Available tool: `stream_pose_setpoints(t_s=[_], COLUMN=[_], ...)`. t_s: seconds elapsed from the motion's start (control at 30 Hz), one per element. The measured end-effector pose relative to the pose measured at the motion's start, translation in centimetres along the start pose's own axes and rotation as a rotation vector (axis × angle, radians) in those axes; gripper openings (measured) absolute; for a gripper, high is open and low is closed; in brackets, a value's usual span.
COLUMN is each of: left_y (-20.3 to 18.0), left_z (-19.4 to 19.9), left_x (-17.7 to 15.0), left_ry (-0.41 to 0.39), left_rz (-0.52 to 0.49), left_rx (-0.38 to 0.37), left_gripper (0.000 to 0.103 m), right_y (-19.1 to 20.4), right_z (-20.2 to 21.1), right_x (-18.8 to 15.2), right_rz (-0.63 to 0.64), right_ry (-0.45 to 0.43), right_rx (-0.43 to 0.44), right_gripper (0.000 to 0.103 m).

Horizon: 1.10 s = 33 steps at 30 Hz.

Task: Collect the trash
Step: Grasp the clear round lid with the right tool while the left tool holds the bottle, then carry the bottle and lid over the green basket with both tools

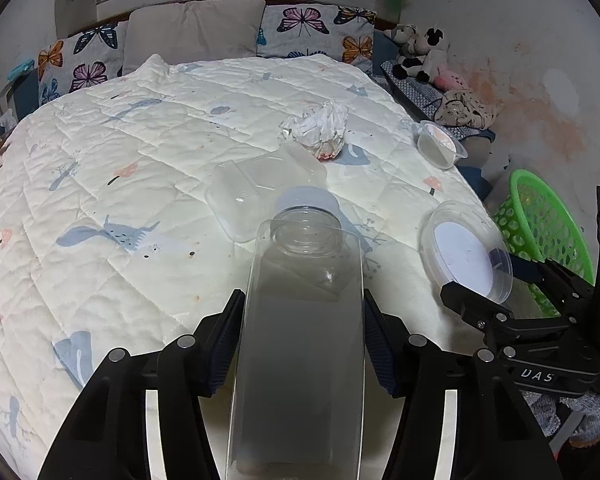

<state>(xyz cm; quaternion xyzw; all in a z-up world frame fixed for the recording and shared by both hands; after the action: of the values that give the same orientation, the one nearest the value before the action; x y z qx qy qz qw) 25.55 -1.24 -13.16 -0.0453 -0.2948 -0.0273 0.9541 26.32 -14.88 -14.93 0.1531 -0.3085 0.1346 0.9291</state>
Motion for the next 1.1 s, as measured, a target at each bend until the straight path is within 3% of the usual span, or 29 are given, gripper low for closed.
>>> stream_pose_setpoints(t_s=[0.6, 1.1], left_y=[-2.1, -8.6], left_z=[3.1, 3.9], left_x=[0.2, -1.4], left_ry=[-0.046, -0.035], left_rz=[-0.017, -0.076], left_rx=[-0.034, -0.134], left_gripper=[0.055, 0.055], right_y=[-1.1, -4.8], right_z=[4.0, 8.7], right_x=[-1.1, -1.4], right_rz=[-0.034, -0.08], right_ry=[-0.056, -0.125], right_rx=[-0.005, -0.059], right_gripper=[0.089, 0.089])
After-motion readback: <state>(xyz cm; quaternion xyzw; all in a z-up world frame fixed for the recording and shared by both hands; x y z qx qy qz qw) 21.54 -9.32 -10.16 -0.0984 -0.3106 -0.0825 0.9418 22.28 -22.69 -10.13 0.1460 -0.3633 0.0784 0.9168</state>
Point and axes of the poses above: each gripper's, at about its wrist camera, not at the fingertips, and z roughly against the way its jaws point, y to its left, x to its top, the point moved 10 cm from there along -z, roughly the way its jaws point, and after that the axes turned 6 degrees about x, right-handed, at the moved point
